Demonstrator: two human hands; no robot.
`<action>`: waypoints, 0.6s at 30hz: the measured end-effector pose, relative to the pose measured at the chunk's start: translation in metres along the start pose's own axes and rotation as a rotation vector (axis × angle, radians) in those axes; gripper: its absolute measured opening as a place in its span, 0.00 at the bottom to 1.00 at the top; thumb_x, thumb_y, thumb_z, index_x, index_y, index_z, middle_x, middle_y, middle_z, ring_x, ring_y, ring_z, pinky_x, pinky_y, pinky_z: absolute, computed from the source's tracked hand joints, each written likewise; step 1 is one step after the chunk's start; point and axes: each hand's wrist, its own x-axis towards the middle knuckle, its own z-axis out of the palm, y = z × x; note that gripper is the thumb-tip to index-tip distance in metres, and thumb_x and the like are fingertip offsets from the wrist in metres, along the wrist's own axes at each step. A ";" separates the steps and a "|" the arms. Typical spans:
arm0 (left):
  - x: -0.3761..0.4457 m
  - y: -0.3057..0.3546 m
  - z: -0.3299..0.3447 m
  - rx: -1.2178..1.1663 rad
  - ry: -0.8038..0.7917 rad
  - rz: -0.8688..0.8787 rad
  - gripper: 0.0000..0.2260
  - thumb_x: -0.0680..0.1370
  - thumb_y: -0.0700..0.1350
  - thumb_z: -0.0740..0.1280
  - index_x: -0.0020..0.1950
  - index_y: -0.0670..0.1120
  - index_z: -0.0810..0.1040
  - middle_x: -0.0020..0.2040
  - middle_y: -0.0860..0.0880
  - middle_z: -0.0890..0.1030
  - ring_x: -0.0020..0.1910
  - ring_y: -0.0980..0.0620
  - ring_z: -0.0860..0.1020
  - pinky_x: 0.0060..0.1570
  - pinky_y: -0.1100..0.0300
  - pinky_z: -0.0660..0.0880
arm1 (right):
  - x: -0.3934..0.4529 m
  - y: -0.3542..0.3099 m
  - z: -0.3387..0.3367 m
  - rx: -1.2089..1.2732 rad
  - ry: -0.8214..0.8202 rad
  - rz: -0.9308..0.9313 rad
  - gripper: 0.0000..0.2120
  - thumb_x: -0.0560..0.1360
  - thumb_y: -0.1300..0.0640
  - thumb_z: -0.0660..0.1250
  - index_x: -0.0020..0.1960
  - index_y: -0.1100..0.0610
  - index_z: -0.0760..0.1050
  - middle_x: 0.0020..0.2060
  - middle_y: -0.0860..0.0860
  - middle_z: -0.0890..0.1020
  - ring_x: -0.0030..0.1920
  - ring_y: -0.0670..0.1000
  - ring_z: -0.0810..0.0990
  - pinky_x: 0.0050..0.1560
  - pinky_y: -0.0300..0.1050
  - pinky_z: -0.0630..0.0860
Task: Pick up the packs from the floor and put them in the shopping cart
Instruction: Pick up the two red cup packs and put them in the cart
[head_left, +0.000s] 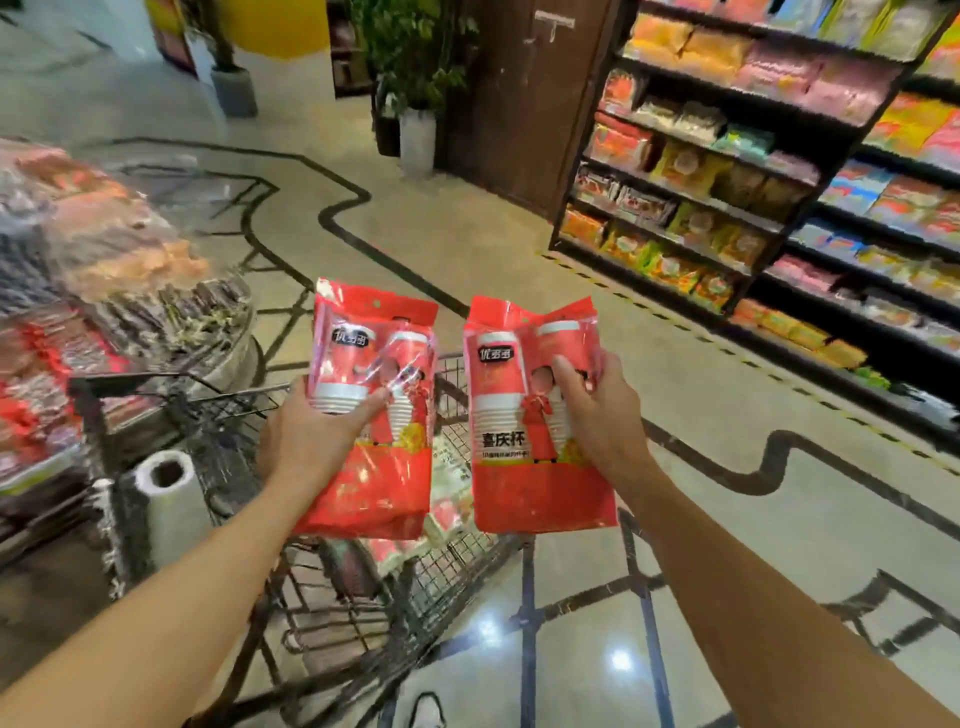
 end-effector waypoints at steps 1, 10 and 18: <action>0.012 -0.005 0.006 -0.009 0.014 -0.039 0.37 0.63 0.73 0.76 0.62 0.51 0.77 0.55 0.48 0.83 0.51 0.45 0.80 0.52 0.51 0.75 | 0.016 0.003 0.011 -0.004 -0.031 -0.004 0.19 0.82 0.42 0.66 0.65 0.53 0.72 0.50 0.47 0.80 0.53 0.52 0.80 0.52 0.49 0.74; 0.055 -0.064 0.076 -0.050 0.089 -0.424 0.39 0.72 0.60 0.78 0.76 0.41 0.71 0.72 0.39 0.77 0.70 0.38 0.75 0.63 0.49 0.70 | 0.105 0.065 0.126 -0.074 -0.396 0.040 0.19 0.82 0.41 0.66 0.67 0.51 0.72 0.53 0.46 0.81 0.56 0.52 0.82 0.57 0.48 0.75; 0.061 -0.154 0.172 0.109 0.071 -0.773 0.53 0.62 0.79 0.70 0.78 0.49 0.68 0.67 0.37 0.81 0.64 0.34 0.80 0.60 0.44 0.77 | 0.134 0.179 0.214 -0.245 -0.689 0.139 0.28 0.83 0.45 0.65 0.77 0.59 0.66 0.64 0.56 0.80 0.65 0.56 0.78 0.60 0.44 0.71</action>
